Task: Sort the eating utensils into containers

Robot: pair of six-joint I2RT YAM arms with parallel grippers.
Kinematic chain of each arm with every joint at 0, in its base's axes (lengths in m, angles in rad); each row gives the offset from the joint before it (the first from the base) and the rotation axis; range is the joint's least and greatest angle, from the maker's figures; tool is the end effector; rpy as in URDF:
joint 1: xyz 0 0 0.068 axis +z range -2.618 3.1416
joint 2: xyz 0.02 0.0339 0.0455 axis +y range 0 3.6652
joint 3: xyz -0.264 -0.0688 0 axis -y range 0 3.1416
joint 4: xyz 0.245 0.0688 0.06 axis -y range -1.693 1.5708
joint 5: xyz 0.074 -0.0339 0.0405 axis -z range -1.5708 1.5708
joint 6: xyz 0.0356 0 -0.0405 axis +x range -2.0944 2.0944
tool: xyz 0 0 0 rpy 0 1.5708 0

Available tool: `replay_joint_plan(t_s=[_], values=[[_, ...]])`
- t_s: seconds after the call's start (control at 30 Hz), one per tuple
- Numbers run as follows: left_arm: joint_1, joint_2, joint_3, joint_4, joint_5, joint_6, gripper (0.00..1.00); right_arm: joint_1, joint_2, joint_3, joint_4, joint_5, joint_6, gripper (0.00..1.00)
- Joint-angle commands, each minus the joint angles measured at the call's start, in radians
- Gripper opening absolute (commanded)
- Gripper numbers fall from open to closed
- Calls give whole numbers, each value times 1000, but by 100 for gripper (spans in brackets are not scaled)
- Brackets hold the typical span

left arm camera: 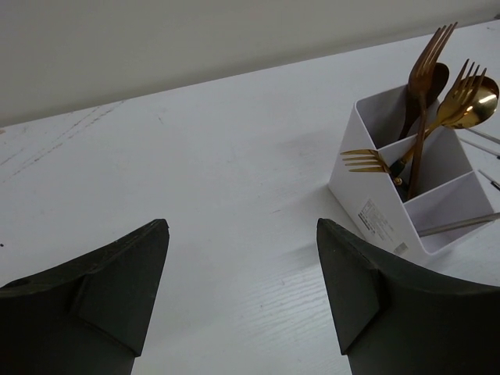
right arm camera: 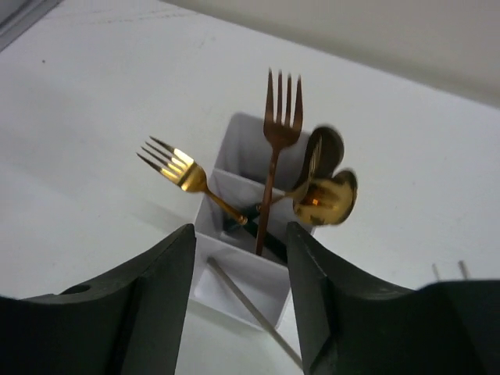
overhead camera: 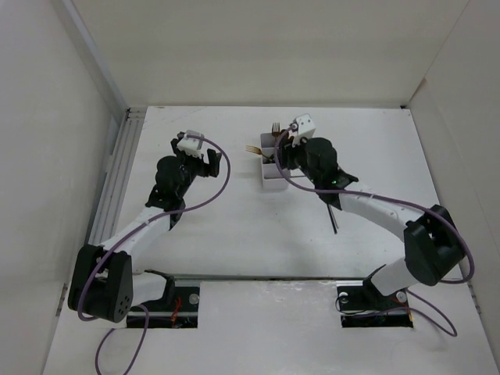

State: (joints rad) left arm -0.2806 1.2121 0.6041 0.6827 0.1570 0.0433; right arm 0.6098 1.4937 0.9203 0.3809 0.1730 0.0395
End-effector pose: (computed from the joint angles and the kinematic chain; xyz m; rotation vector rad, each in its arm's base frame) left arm 0.2594 -0.0805 0.2781 0.3672 1.4592 -0.3084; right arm 0.2864 0.1926 0.2733 -0.3759 1.7310 0.3191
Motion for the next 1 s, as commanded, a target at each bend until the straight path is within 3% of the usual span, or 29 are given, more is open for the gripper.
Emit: replay_joint_plan(t_s=[0.0, 0.1, 0.13, 0.23, 0.27, 0.33, 0.37, 0.47, 0.53, 0.57, 0.6, 0.67, 0.97], values=[[-5, -37, -13, 49, 3, -13, 74, -36, -87, 169, -239, -82, -36, 57], [-5, -37, -13, 58, 3, -22, 74, -131, -133, 244, -364, -181, -6, 71], [-5, -37, -23, 58, 3, -22, 74, -190, -145, 261, -452, -181, 6, 86], [-5, -37, -23, 67, 3, -31, 74, -313, -167, 333, -650, -208, 36, 95], [-5, -37, -23, 67, 3, -31, 74, -409, -147, 380, -712, -260, 36, 94], [-5, -37, -32, 89, 3, -31, 74, -487, -65, 422, -842, -274, 36, 82], [-5, -37, -41, 89, 12, -42, 74, -536, -29, 436, -966, -274, 36, 61], [-5, -37, -50, 107, 12, -42, 74, -551, 100, 448, -1091, -288, 45, 31], [-5, -37, -50, 107, 12, -42, 74, -551, 138, 396, -1081, -261, 45, 30], [-5, -46, -50, 107, 12, -42, 74, -551, 164, 384, -1067, -233, 56, 33], [-5, -46, -61, 107, 3, -42, 74, -551, 196, 384, -1038, -186, 56, 43], [-5, -55, -61, 107, 3, -42, 74, -551, 242, 409, -1037, -149, 42, 48], [-5, -74, -79, 107, -26, -42, 74, -551, 470, 606, -1106, -78, -122, 43]])
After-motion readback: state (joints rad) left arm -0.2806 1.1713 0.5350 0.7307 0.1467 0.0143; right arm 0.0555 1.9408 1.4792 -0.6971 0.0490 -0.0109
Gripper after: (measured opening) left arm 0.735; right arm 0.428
